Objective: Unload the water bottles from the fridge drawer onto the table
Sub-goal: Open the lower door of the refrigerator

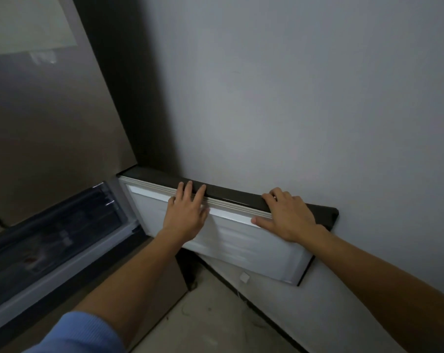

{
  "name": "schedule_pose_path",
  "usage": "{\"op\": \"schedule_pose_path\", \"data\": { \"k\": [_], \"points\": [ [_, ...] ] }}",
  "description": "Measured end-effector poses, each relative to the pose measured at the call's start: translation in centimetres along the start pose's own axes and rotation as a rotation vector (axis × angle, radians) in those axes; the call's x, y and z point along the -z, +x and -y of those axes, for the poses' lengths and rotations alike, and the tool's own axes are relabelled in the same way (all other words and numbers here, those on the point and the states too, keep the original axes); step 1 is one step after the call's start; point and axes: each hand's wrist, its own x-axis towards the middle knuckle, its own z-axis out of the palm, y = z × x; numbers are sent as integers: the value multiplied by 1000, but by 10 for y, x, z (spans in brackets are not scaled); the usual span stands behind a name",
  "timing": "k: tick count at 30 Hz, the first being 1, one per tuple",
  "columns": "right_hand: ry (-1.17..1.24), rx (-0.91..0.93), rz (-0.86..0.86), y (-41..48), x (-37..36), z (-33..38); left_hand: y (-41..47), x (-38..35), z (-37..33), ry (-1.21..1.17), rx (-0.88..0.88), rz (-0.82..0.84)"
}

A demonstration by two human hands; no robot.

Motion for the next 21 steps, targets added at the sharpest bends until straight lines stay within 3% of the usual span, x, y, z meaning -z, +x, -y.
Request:
{"op": "schedule_pose_path", "data": {
  "k": [6,9,12,16,21],
  "points": [
    [53,89,-72,4,2,3,-9,6,-3,-19,64,-13],
    [152,253,-235,19,13,31,-33,11,12,-82,211,-84],
    [321,386,-295,34,14,81,-71,15,46,-177,391,-38],
    [469,458,-114,52,-10,161,-133,22,109,-300,689,-19],
    [628,384,132,81,-54,255,-201,23,192,-536,965,-65]
  ]
}}
